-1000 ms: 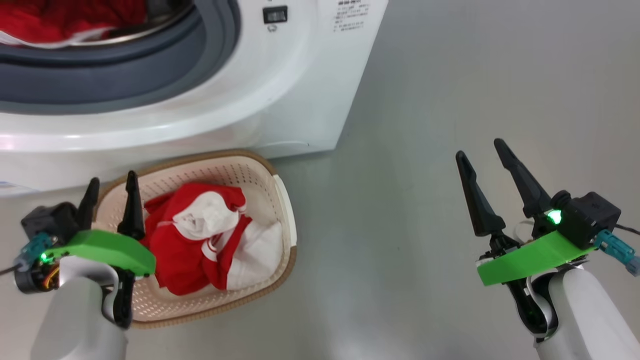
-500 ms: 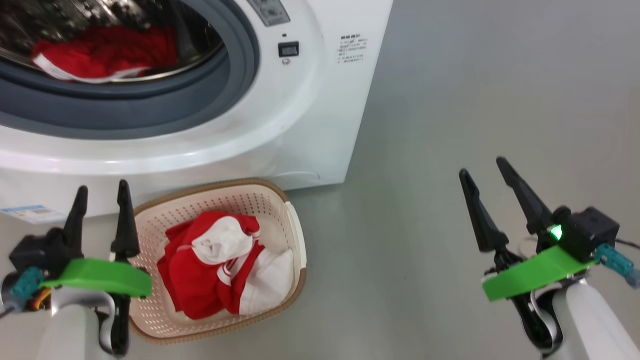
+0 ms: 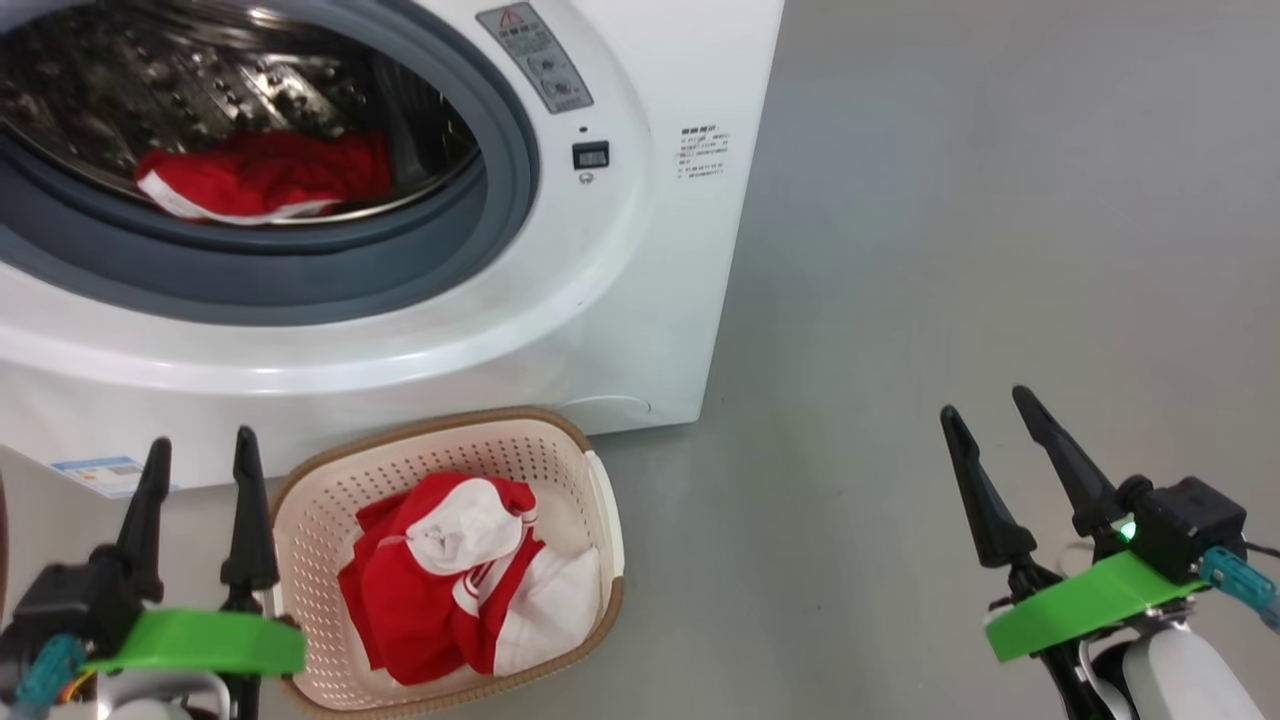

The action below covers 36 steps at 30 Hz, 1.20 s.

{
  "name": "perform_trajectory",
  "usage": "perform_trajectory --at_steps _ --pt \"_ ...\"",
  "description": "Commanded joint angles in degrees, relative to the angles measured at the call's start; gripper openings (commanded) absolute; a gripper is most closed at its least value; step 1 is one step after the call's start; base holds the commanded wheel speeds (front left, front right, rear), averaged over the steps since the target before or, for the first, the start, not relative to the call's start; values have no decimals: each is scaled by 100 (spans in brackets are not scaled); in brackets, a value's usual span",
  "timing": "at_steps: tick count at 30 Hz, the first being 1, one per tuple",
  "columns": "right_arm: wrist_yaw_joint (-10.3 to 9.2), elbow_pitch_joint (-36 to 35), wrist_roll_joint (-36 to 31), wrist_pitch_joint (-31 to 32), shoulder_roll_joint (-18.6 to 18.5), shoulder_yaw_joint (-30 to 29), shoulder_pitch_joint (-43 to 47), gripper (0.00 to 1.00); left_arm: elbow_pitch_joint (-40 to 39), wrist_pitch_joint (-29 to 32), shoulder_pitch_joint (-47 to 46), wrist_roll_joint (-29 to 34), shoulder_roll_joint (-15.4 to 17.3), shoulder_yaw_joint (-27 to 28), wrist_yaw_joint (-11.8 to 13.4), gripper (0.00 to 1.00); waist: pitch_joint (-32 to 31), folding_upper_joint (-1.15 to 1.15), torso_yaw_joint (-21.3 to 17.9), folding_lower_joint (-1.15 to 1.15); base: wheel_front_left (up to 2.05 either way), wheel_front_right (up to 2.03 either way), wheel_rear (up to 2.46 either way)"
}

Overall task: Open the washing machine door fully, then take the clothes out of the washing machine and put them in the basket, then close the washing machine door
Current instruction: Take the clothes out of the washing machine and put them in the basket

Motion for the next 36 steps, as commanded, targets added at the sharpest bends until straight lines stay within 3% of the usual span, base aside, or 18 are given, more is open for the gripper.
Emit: perform_trajectory --at_steps 1,16,36 --pt "9 -139 3 -68 -66 71 98 100 -227 -46 93 68 86 208 -18 100 -79 0 4 0 0 0 0" --pt "9 -167 20 -68 -28 -16 459 100 -1010 -46 1078 147 -18 382 -18 100 -357 0 8 0 0 0 0" --pt "9 -217 10 -68 15 -60 406 100 -665 -46 773 6 -36 175 -16 100 -135 0 69 0 0 0 0"
